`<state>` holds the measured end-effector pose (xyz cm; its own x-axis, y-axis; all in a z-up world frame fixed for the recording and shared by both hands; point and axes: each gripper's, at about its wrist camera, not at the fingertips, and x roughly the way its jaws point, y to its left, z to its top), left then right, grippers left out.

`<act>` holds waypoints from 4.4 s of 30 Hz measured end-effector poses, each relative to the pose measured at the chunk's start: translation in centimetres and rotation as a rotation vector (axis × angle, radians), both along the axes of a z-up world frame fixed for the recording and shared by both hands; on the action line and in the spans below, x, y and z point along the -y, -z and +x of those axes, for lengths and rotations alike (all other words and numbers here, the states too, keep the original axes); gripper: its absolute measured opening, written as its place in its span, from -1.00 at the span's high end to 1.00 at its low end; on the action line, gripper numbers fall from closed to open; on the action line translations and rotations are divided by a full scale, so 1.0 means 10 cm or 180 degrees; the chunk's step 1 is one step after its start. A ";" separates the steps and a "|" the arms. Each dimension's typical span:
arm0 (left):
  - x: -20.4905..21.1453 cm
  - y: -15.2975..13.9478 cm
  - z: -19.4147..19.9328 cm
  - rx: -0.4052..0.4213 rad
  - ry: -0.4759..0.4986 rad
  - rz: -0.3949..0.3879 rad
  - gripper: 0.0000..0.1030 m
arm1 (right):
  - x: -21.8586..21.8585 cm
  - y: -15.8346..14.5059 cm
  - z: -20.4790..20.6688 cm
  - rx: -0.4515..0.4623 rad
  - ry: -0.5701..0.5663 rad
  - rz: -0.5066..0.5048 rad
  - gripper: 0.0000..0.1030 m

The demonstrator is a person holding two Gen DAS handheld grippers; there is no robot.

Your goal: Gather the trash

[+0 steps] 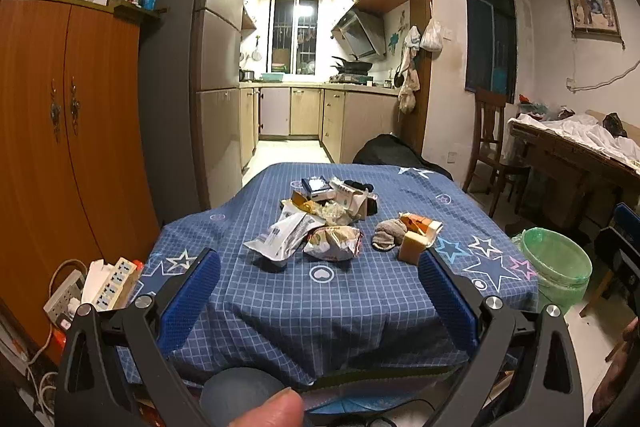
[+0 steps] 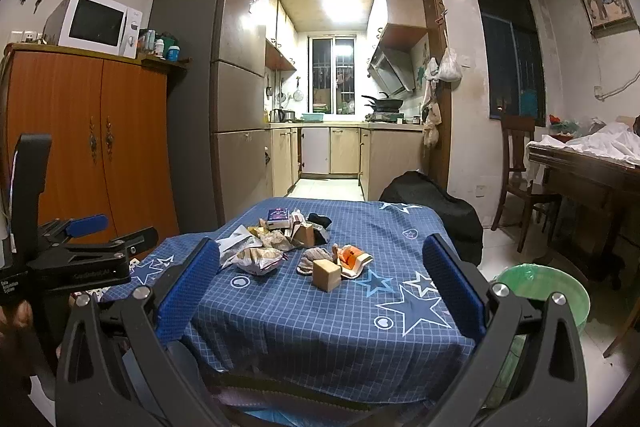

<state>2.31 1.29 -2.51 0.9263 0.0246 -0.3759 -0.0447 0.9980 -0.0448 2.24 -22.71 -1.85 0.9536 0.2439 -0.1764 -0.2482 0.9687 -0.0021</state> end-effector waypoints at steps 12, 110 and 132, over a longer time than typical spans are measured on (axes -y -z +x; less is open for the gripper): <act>0.02 0.02 0.02 -0.0036 0.0014 0.0041 -0.90 | 0.00 -0.05 0.05 -0.0066 0.0027 0.0036 -0.90; -0.95 1.28 2.85 -0.1456 0.0818 -0.0440 0.33 | -0.53 1.24 2.89 -0.1838 -0.0569 -0.0504 0.16; 0.00 0.03 2.04 -0.0508 0.0924 -0.0357 0.33 | 0.15 0.11 1.93 -0.0892 0.0055 -0.0172 0.25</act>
